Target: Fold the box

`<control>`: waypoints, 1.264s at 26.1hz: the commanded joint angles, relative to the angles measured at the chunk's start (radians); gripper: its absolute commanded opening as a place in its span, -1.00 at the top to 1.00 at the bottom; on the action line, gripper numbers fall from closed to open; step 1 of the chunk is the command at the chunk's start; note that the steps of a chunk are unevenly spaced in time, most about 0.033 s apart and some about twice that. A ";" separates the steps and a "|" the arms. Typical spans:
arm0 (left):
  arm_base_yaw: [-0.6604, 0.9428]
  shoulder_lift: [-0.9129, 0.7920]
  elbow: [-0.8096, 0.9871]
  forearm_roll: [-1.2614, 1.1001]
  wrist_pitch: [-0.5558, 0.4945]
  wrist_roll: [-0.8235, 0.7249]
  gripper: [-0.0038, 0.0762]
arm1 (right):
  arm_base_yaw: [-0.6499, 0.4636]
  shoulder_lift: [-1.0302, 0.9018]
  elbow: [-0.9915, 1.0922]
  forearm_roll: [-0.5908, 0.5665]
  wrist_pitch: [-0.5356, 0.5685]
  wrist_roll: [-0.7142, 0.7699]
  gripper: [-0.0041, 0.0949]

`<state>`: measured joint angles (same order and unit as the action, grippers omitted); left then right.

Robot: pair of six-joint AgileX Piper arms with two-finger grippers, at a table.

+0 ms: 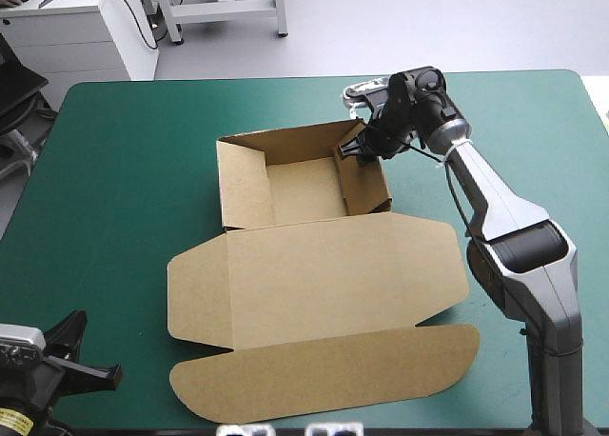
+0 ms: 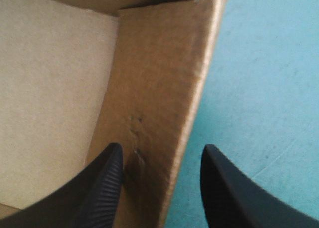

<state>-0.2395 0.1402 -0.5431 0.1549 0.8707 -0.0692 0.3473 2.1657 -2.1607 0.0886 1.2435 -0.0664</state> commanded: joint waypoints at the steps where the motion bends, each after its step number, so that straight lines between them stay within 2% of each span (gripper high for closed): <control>1: -0.005 0.002 -0.023 0.014 -0.054 -0.011 0.92 | -0.005 -0.056 0.018 0.004 0.008 -0.002 0.27; 2: -0.005 0.002 -0.023 0.016 -0.049 -0.011 0.92 | -0.005 -0.056 0.022 0.000 0.008 -0.002 0.39; 5: -0.005 0.002 -0.023 0.020 -0.040 -0.011 0.92 | -0.005 -0.058 0.022 -0.037 0.008 -0.002 0.91; 6: -0.005 0.002 -0.023 0.020 -0.038 -0.011 0.92 | -0.005 -0.058 0.022 -0.065 0.008 0.001 0.94; 11: -0.005 0.002 -0.023 0.020 -0.034 -0.011 0.92 | -0.025 -0.058 0.018 -0.214 0.008 0.011 0.96; 14: -0.005 0.002 -0.023 0.018 -0.034 -0.011 0.92 | -0.086 -0.058 0.018 -0.246 0.008 0.012 0.96; 21: -0.005 0.002 -0.023 0.020 -0.033 -0.011 0.92 | -0.309 -0.058 0.018 -0.262 0.008 -0.024 0.96; 26: -0.005 0.002 -0.023 0.020 -0.031 -0.011 0.92 | -0.555 -0.058 0.018 -0.285 0.008 -0.026 0.96; 27: -0.005 0.002 -0.023 0.020 -0.031 -0.011 0.92 | -0.628 -0.058 0.018 -0.282 0.008 -0.026 0.96; 29: -0.005 0.002 -0.023 0.020 -0.031 -0.011 0.92 | -0.706 -0.058 0.018 -0.246 0.008 -0.031 0.96; 33: -0.005 0.002 -0.023 0.020 -0.003 -0.011 0.92 | -0.765 -0.058 0.018 -0.179 0.008 -0.072 0.95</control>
<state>-0.2395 0.1244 -0.5421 0.1607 0.9118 -0.0710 -0.4031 2.1733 -2.1185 -0.0702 1.2465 -0.1094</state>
